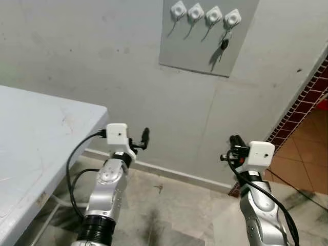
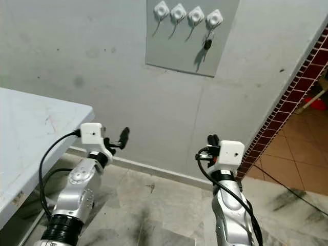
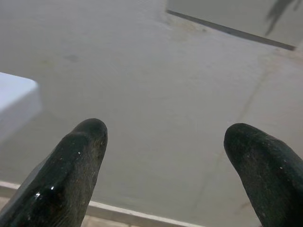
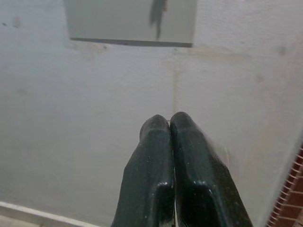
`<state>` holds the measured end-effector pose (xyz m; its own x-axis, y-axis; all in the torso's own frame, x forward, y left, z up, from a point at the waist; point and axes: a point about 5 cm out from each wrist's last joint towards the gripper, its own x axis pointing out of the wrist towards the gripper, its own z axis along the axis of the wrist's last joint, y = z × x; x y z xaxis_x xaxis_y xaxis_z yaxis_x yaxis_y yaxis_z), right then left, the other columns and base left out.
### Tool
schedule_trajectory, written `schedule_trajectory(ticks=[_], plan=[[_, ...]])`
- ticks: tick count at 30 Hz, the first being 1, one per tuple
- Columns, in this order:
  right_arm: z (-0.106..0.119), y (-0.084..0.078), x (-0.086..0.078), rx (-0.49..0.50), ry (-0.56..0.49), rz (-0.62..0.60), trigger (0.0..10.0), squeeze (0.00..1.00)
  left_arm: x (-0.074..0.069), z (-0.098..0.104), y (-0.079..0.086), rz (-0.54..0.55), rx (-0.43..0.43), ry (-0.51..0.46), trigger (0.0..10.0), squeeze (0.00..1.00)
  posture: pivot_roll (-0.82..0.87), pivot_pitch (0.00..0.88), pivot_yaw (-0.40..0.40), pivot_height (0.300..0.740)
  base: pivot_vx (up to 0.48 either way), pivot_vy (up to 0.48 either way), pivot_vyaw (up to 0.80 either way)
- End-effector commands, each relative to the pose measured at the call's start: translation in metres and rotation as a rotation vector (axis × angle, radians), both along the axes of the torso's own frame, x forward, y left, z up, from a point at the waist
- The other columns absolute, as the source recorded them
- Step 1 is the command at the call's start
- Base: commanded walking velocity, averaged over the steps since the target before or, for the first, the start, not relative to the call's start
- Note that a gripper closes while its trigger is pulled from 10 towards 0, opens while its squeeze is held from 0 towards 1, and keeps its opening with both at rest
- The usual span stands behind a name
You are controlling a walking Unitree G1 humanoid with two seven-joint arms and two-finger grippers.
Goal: Hang keys on a hook
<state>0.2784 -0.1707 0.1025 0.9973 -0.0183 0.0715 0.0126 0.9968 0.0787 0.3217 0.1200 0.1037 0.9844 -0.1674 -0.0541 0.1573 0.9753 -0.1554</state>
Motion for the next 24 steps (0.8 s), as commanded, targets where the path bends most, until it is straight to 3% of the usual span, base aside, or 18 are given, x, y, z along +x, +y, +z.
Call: schedule_trajectory(ticks=[1,24], plan=[[0.0063,0.0031,0.0023,0.004,-0.023,0.007,10.0,0.0,0.0018,0.0036,0.0037,0.013,0.01,-0.009,10.0,0.0,0.05,0.008,-0.061,0.74,0.292,0.0,0.0],[0.0048,0.0068,0.0008,0.01,-0.02,0.018,10.0,0.0,0.0008,0.0026,0.0035,0.005,0.032,-0.006,10.0,0.0,0.05,0.005,-0.06,0.74,0.333,0.0,0.0]])
